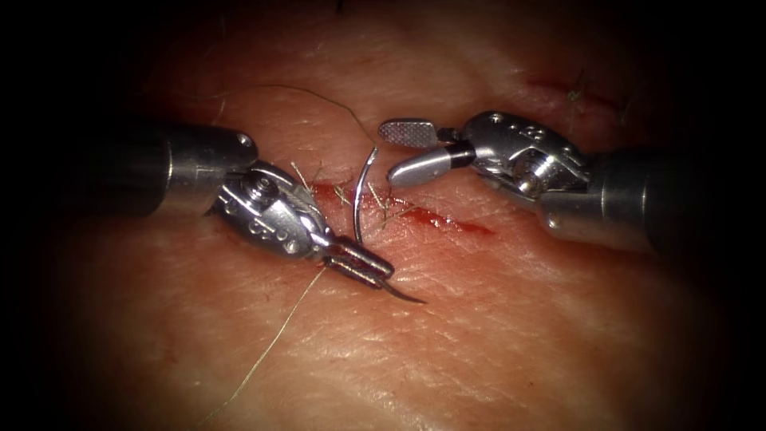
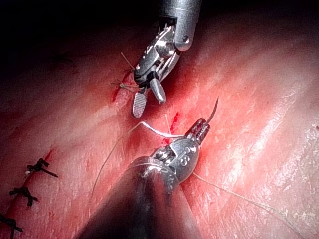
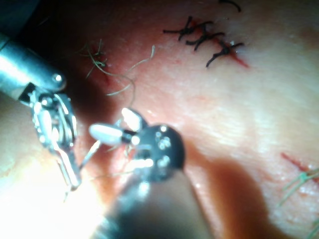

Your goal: Wound Closure

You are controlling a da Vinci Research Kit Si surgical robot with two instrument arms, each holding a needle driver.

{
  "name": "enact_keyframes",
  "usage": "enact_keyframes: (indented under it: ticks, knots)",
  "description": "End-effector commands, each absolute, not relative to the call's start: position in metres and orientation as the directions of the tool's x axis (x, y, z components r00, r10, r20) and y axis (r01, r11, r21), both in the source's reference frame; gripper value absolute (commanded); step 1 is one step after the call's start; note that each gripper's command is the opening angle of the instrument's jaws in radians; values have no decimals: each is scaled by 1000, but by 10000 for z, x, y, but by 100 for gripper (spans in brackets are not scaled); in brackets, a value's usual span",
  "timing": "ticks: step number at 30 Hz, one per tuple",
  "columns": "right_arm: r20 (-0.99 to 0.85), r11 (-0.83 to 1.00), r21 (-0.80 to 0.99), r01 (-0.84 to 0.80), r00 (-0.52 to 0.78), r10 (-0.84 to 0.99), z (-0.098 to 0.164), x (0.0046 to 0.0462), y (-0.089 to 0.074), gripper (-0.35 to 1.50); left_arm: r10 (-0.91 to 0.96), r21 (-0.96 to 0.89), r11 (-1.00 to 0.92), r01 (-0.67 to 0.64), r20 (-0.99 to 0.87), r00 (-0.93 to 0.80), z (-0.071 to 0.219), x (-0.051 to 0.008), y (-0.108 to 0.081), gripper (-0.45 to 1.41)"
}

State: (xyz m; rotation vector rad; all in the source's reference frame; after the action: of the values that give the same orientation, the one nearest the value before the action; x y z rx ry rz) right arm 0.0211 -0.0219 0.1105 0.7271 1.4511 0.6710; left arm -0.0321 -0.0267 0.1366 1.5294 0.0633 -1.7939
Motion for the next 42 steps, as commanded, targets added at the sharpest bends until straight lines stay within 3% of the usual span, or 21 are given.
enact_keyframes:
  ticks: [1,16,29,31,32,33,34,39,40,41,42]
  knots:
    - [-629,628,778,22,20,778,1115,215,-221,129,-506,422,-708,567,-863,10,1371,-326,-269,-45]
    - [-648,648,762,19,19,761,1142,248,-240,129,-500,415,-715,562,-866,3,1357,-336,-273,-45]
    - [-640,639,768,46,18,768,1132,250,-242,121,-502,414,-716,562,-865,-3,1359,-341,-271,-45]
    - [-637,635,769,73,22,770,1133,250,-243,72,-502,414,-716,562,-865,-3,1359,-341,-271,-45]
    - [-637,635,769,73,22,770,1133,250,-243,72,-502,414,-716,562,-865,-3,1359,-341,-271,-45]
    - [-639,634,767,98,25,769,1133,250,-244,7,-502,414,-716,562,-865,-3,1359,-341,-271,-45]
    - [-639,634,767,105,25,769,1133,250,-244,-35,-502,414,-716,562,-865,-3,1359,-341,-271,-45]
    - [-635,633,770,87,-3,773,1134,244,-240,-35,-509,415,-720,556,-861,-16,1357,-340,-269,-45]
    - [-628,627,776,68,-7,778,1135,240,-235,-35,-497,395,-736,550,-867,-43,1356,-339,-266,10]
    - [-628,627,776,68,-7,778,1135,240,-235,-35,-497,395,-736,550,-867,-43,1356,-339,-266,10]
    - [-632,631,774,55,-8,775,1136,238,-233,-35,-487,383,-743,548,-872,-52,1354,-339,-264,42]
